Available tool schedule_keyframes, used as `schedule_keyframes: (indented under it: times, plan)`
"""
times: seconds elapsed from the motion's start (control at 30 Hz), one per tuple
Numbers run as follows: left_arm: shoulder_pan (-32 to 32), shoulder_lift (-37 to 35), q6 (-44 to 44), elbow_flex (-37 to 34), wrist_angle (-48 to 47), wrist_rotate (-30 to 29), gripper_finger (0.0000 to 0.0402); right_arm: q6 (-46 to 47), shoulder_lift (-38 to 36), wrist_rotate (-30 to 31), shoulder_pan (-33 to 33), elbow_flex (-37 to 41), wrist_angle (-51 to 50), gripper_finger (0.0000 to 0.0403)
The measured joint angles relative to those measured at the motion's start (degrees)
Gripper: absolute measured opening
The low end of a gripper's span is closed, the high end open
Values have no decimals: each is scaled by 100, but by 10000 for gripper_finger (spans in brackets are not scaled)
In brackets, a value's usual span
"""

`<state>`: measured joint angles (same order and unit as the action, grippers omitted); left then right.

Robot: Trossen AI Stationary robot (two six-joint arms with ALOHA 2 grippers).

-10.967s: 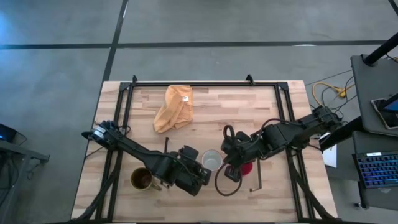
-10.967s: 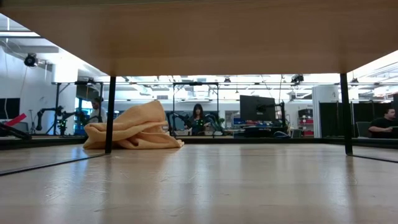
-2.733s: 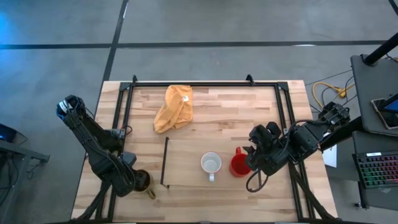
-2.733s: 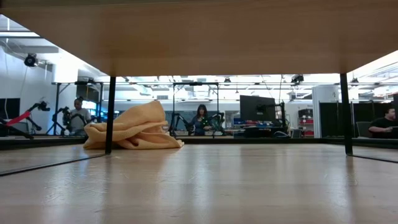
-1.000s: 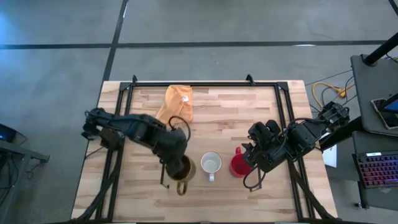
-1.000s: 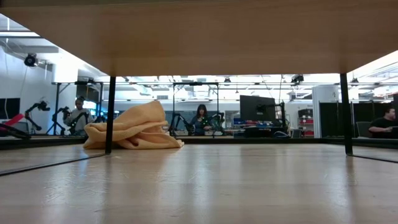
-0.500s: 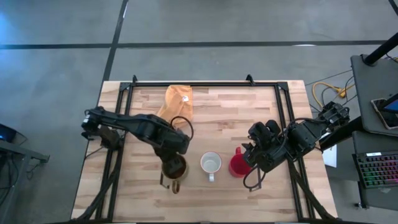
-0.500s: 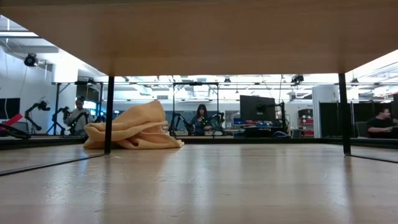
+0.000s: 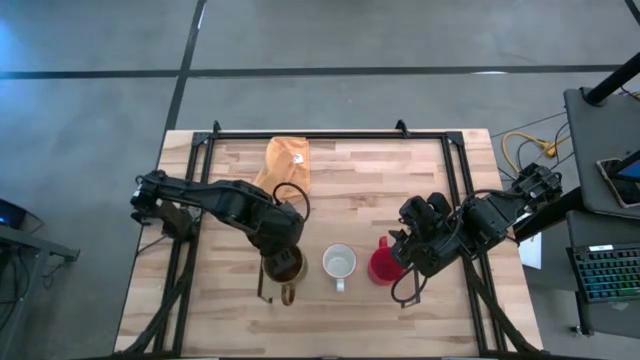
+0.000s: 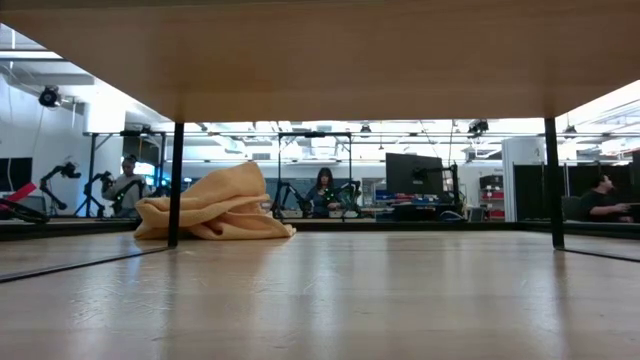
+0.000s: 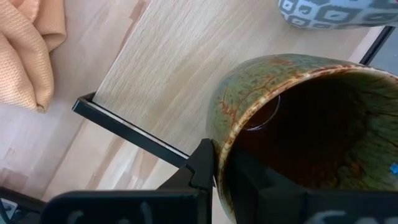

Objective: Stack small to large cups/mugs on shelf
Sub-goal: Put the brown mug on the shelf

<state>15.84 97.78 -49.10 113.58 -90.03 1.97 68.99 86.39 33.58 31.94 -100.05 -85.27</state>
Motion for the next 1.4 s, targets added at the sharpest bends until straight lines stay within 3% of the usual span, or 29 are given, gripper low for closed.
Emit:
schedule_keyframes:
  times: [0.3, 0.57, 1.17, 1.4]
  plan:
    - [-11, 45, 11, -4, 0, 7, 9, -27, 0, 6, 0, 0, -2, 185]
    - [-13, 45, 0, -11, 150, 49, 37, -63, 0, 7, 0, 0, -6, 185]
    - [-39, 44, 32, -17, 286, 39, 42, -63, 0, 4, 2, 0, -25, 185]
    - [-42, 43, 4, -24, 253, -244, 42, -96, 0, 2, 2, 0, -28, 185]
